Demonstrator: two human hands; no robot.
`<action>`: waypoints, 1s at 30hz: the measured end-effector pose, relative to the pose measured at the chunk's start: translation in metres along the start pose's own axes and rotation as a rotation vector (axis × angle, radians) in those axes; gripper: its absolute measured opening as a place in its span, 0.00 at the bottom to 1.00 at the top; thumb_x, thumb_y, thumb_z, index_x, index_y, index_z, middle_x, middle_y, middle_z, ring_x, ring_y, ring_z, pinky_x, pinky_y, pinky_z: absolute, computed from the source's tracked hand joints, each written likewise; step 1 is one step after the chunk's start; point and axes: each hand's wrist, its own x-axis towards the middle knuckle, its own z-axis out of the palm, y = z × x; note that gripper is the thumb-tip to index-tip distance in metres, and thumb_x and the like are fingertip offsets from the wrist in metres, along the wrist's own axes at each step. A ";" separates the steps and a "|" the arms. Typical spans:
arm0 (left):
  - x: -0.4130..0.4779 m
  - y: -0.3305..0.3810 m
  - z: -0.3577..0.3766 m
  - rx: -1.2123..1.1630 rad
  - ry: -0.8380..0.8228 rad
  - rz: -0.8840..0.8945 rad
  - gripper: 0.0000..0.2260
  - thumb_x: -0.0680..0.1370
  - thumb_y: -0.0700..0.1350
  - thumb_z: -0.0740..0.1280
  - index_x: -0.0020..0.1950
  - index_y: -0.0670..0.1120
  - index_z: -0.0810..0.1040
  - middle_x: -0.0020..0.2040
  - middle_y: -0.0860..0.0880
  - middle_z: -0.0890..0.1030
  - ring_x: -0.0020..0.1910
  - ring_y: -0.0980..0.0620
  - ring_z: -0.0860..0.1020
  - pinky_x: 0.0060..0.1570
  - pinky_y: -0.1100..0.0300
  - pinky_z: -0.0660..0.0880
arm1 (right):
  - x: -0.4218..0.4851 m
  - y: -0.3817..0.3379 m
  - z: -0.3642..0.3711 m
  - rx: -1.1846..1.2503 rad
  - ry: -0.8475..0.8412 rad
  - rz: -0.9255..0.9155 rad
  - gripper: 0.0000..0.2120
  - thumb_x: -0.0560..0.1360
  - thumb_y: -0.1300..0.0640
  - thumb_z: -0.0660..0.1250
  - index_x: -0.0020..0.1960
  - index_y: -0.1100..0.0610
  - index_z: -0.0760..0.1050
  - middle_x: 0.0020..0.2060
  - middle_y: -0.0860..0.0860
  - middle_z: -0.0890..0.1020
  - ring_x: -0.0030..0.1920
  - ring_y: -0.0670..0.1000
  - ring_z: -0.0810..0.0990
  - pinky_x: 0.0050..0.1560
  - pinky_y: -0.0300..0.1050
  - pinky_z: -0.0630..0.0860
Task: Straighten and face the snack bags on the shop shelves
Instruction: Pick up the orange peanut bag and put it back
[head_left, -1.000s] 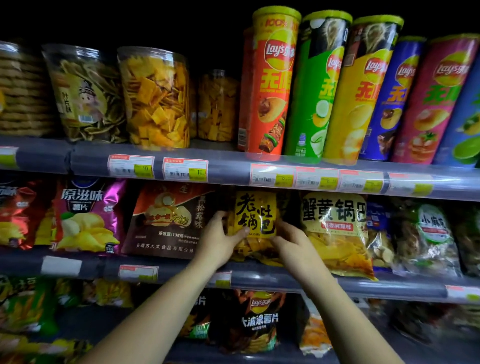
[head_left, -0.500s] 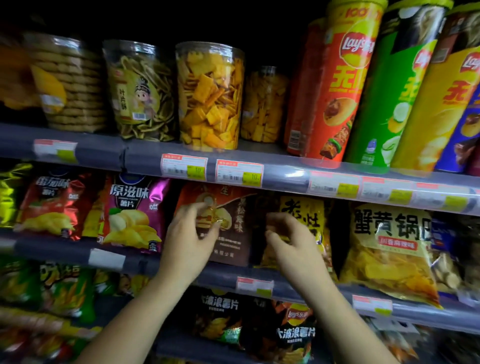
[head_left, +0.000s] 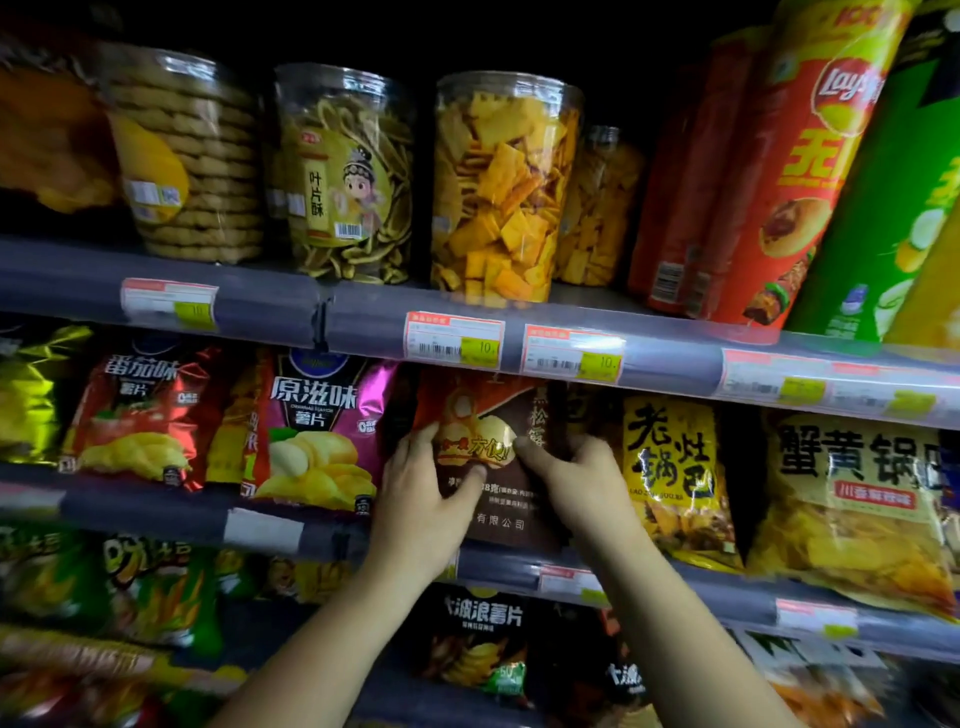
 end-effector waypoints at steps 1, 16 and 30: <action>-0.001 0.000 0.000 -0.024 0.001 0.011 0.29 0.76 0.52 0.71 0.74 0.45 0.69 0.72 0.47 0.73 0.71 0.46 0.71 0.69 0.53 0.68 | -0.001 0.000 -0.001 0.026 -0.004 -0.009 0.07 0.75 0.53 0.75 0.44 0.56 0.83 0.43 0.55 0.89 0.46 0.59 0.88 0.51 0.63 0.84; -0.063 0.032 -0.027 -0.546 -0.308 -0.198 0.21 0.65 0.47 0.80 0.57 0.49 0.83 0.52 0.51 0.88 0.53 0.52 0.85 0.60 0.51 0.79 | -0.055 0.035 -0.082 0.464 -0.378 0.110 0.08 0.73 0.63 0.74 0.52 0.61 0.85 0.50 0.63 0.89 0.48 0.63 0.88 0.56 0.61 0.82; -0.146 0.037 -0.036 -0.634 -0.398 -0.301 0.19 0.72 0.40 0.75 0.63 0.45 0.80 0.59 0.46 0.86 0.60 0.47 0.83 0.61 0.54 0.77 | -0.065 0.063 -0.114 0.457 -0.592 0.050 0.18 0.67 0.61 0.76 0.55 0.64 0.82 0.49 0.62 0.89 0.51 0.64 0.88 0.50 0.54 0.84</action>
